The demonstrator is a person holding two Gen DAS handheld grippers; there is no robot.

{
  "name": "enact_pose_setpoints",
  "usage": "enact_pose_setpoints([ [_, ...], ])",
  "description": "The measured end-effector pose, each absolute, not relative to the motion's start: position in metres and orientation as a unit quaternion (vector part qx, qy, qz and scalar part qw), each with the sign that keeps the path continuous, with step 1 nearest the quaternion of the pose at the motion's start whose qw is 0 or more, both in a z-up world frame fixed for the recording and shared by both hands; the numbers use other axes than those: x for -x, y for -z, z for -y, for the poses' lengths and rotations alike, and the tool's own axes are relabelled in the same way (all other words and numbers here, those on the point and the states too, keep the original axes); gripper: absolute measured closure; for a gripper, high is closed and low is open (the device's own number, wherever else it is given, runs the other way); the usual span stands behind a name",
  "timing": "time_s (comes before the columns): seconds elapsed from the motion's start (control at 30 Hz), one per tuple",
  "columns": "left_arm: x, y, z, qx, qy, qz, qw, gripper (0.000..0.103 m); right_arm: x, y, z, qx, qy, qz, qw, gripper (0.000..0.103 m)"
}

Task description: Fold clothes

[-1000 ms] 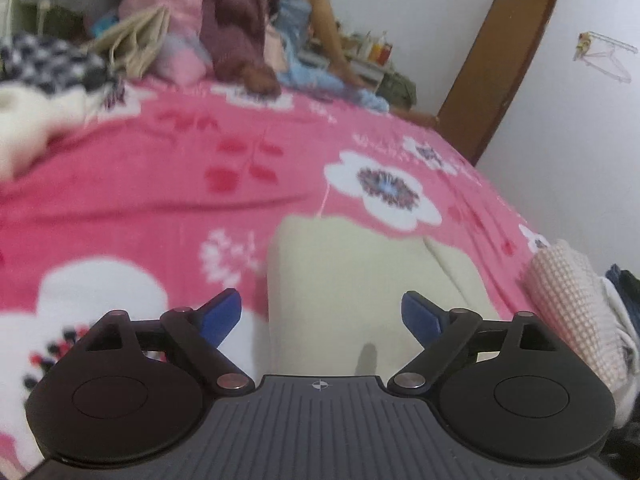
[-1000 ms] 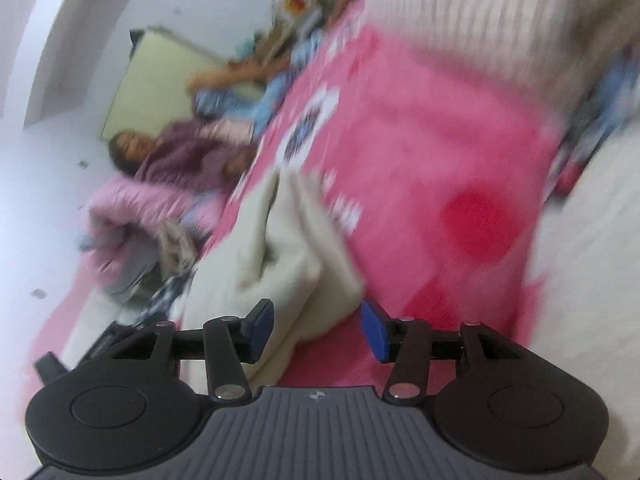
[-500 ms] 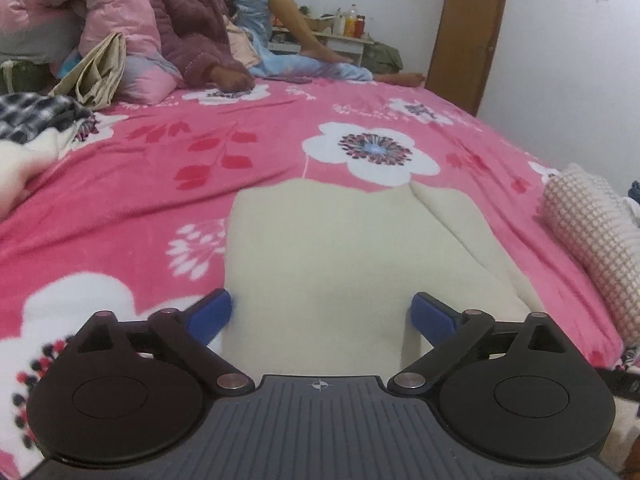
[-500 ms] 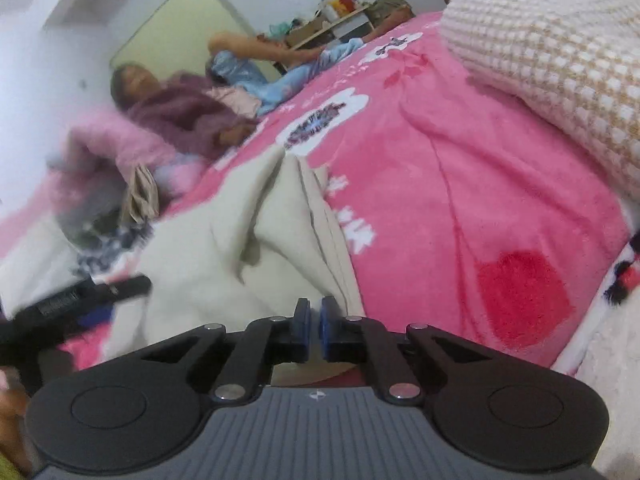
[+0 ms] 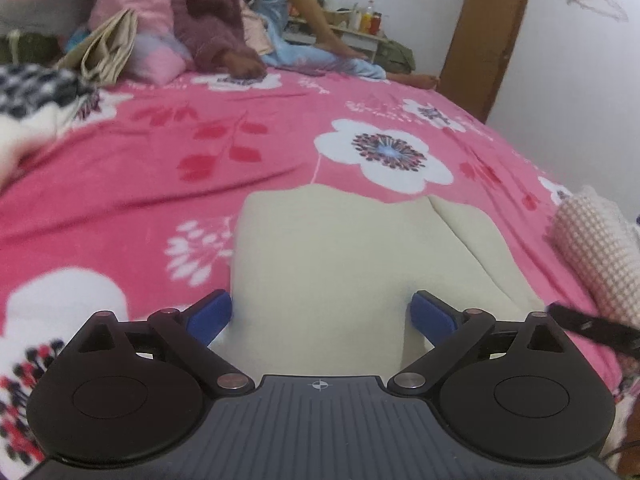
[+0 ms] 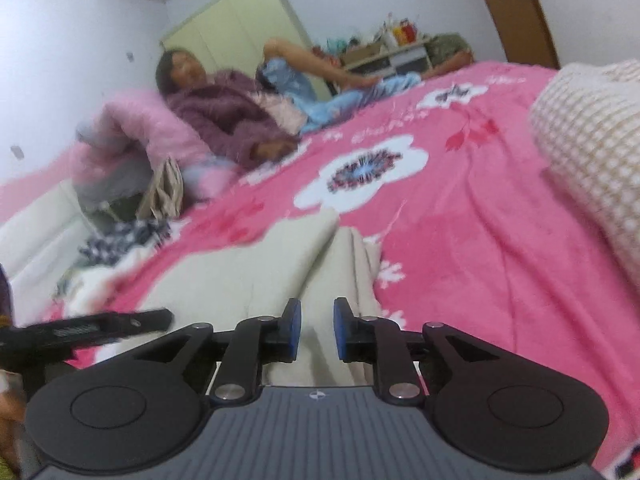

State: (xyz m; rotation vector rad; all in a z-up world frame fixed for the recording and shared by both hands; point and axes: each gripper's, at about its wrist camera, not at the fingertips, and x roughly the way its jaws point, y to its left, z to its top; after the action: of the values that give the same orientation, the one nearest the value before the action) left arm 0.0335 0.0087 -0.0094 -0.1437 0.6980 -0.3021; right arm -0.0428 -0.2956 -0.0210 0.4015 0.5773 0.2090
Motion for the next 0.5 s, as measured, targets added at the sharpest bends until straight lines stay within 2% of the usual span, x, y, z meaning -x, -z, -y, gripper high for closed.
enact_pose_setpoints([
  [0.27, -0.034, 0.011, -0.007, 0.064, 0.15, -0.339, 0.927, 0.003, 0.029, 0.032, 0.31, -0.247, -0.111, -0.313, 0.911, 0.079],
  [0.37, -0.034, 0.012, -0.007, 0.065, 0.15, -0.339, 0.926, 0.002, 0.036, 0.029, 0.314, -0.253, -0.095, -0.311, 0.911, 0.071],
  [0.5, -0.036, 0.015, -0.009, 0.073, 0.151, -0.34, 0.925, 0.0, 0.032, 0.035, 0.311, -0.26, -0.118, -0.327, 0.901, 0.071],
])
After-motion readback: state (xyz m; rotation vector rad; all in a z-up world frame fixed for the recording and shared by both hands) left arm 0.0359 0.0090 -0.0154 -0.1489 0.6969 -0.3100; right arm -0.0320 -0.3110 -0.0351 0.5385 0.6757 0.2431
